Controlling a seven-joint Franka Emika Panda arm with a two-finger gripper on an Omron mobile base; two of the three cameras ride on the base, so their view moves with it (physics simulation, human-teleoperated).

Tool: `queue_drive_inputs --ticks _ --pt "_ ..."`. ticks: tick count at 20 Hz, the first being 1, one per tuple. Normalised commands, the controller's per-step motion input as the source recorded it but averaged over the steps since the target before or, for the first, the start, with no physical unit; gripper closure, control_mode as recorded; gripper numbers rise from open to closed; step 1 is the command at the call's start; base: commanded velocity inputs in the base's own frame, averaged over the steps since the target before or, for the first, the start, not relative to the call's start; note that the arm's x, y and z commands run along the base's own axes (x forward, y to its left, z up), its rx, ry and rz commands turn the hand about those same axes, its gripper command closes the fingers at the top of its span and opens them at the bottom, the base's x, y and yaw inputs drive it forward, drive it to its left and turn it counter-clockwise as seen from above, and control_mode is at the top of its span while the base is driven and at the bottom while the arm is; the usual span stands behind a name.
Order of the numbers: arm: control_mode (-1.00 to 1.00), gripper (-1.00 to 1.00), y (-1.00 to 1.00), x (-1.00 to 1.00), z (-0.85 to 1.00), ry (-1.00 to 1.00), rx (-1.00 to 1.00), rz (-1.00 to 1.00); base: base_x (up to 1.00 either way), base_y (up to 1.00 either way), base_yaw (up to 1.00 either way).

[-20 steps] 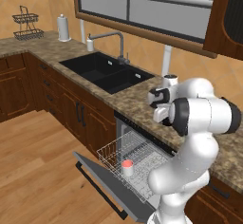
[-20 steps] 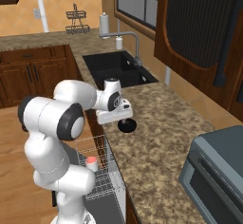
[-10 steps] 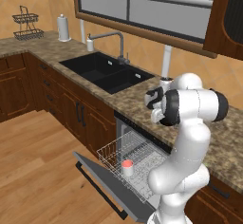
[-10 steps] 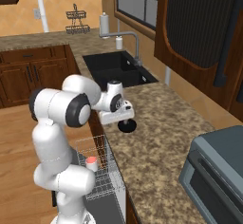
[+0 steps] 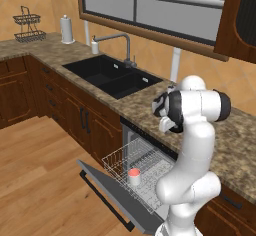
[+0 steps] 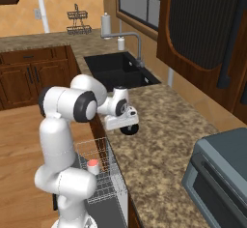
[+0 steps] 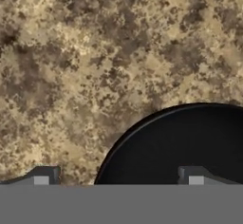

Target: Pick up the cup and bowl from the counter, place them in the dishwasher, and close the dishwasher door.

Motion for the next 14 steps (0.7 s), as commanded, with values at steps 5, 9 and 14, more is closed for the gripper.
queue_drive_inputs --ticks 5,9,14 --pt "-1.0 1.0 0.0 0.0 -0.09 0.0 0.0 0.0 0.0 0.0 0.0" --pt "-1.0 1.0 0.0 0.0 0.0 0.0 0.0 0.0 0.0 0.0 0.0" --pt "-1.0 1.0 0.28 -0.15 0.08 0.11 0.0 0.0 0.0 0.0 0.0"
